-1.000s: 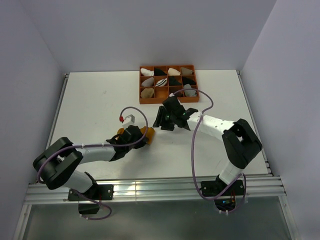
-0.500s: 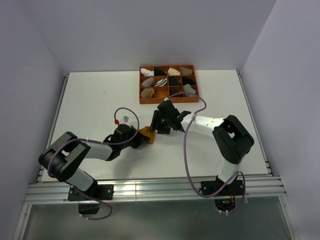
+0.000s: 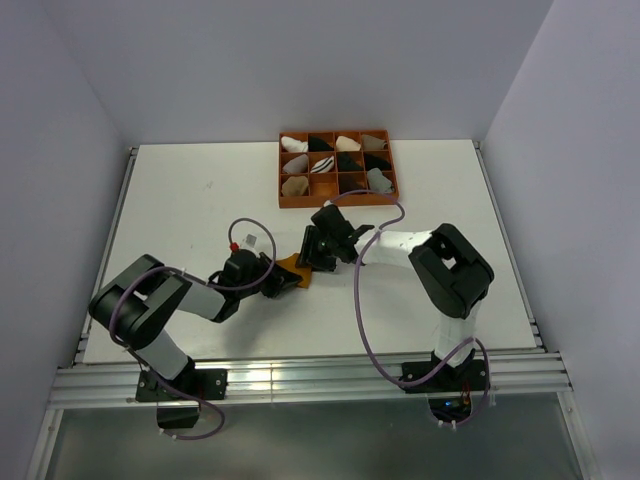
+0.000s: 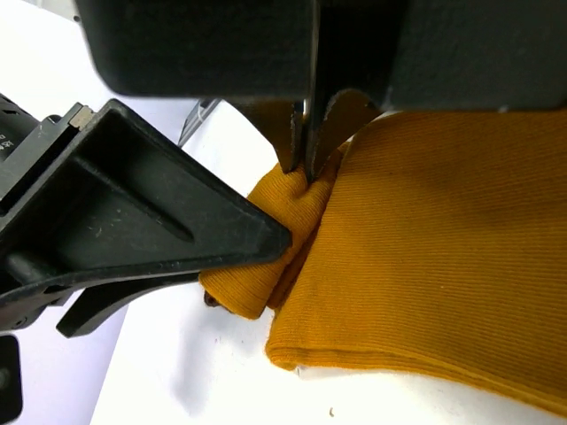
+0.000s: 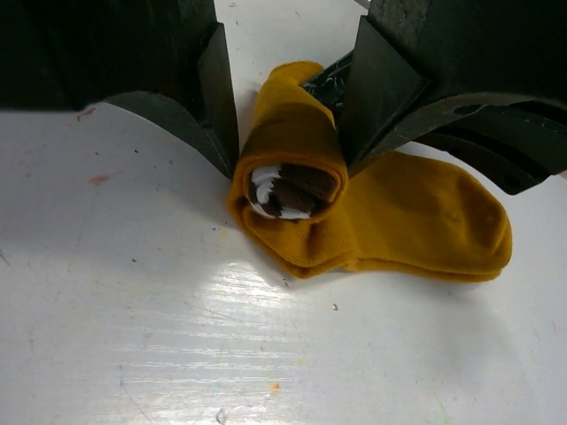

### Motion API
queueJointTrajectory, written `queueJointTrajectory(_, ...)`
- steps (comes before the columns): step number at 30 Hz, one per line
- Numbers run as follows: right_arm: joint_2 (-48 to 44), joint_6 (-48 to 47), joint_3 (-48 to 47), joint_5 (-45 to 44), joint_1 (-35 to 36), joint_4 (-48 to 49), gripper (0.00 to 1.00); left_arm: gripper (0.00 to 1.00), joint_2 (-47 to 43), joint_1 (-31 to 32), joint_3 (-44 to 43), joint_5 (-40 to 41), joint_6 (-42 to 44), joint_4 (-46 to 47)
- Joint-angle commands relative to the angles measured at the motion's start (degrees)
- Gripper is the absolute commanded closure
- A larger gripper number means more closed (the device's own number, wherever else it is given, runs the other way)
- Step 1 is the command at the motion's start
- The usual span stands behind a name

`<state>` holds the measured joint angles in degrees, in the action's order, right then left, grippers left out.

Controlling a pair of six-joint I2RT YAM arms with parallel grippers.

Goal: Roll the socks
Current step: Roll the sock at the center of the board.

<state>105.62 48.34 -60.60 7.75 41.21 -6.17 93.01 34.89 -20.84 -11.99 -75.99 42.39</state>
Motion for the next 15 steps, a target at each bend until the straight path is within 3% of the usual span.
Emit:
queueJointTrajectory(1, 1.5, -0.2, -0.1, 0.8, -0.2, 2.7, 0.45, 0.99, 1.7, -0.1, 1.1, -2.5, -0.3, 0.8)
queueJointTrajectory(4, 2.8, -0.6, -0.7, 1.0, -0.2, 2.4, 0.53, 0.99, 2.1, -0.2, 1.2, -3.0, -0.5, 1.4)
queueJointTrajectory(11, 2.0, -1.3, 0.0, -0.3, -0.6, 0.8, 1.00, 0.99, 2.4, -0.2, 1.3, -3.9, 0.0, 1.7)
queueJointTrajectory(15, 0.5, -2.8, -1.4, -4.4, -0.8, -5.9, 1.00, 0.82, -1.3, -0.1, -0.3, -1.2, 4.8, -4.1)
